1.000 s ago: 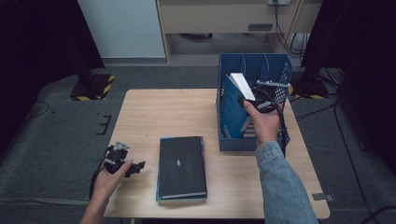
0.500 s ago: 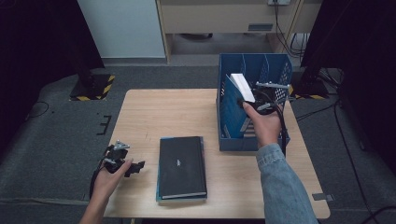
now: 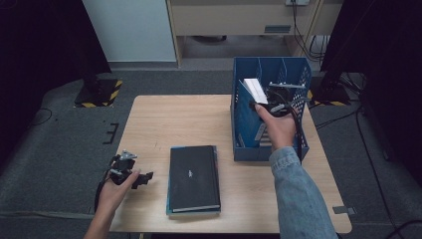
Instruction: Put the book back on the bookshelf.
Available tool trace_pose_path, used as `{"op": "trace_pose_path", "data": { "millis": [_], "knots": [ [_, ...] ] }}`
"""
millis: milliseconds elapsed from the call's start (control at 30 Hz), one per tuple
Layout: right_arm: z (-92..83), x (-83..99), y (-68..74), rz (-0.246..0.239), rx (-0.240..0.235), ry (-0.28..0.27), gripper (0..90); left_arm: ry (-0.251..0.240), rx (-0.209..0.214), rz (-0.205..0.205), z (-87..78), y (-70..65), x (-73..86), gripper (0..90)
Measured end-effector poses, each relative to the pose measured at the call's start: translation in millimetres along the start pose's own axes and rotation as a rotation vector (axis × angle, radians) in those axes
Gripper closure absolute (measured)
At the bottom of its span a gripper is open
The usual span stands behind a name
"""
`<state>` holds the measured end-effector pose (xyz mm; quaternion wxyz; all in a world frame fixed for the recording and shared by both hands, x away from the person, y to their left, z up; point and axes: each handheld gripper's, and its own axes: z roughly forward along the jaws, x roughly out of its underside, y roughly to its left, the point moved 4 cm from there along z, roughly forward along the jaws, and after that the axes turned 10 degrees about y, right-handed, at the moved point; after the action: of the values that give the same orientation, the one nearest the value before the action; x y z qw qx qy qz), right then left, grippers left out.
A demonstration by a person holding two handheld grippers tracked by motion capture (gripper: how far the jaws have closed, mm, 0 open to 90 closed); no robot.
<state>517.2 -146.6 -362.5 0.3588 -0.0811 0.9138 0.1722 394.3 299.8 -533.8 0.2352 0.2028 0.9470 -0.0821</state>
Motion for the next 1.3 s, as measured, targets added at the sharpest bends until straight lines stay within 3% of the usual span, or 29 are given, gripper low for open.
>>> {"op": "trace_pose_path", "data": {
  "millis": [367, 500, 1300],
  "knots": [
    [4.2, 0.7, 0.2, 0.015, 0.008, 0.020, 48.5, 0.001, 0.001, 0.001, -0.3, 0.1, 0.4, 6.6],
    [6.2, 1.4, 1.0, 0.004, 0.031, 0.031, 48.1, -0.003, 0.002, 0.004, -0.5, 0.0, 0.1, 6.7],
    [3.9, -1.6, -1.8, 0.037, 0.062, 0.044, 58.9, 0.001, 0.003, 0.006, 1.3, -0.1, 0.1, 6.7]
  ]
}}
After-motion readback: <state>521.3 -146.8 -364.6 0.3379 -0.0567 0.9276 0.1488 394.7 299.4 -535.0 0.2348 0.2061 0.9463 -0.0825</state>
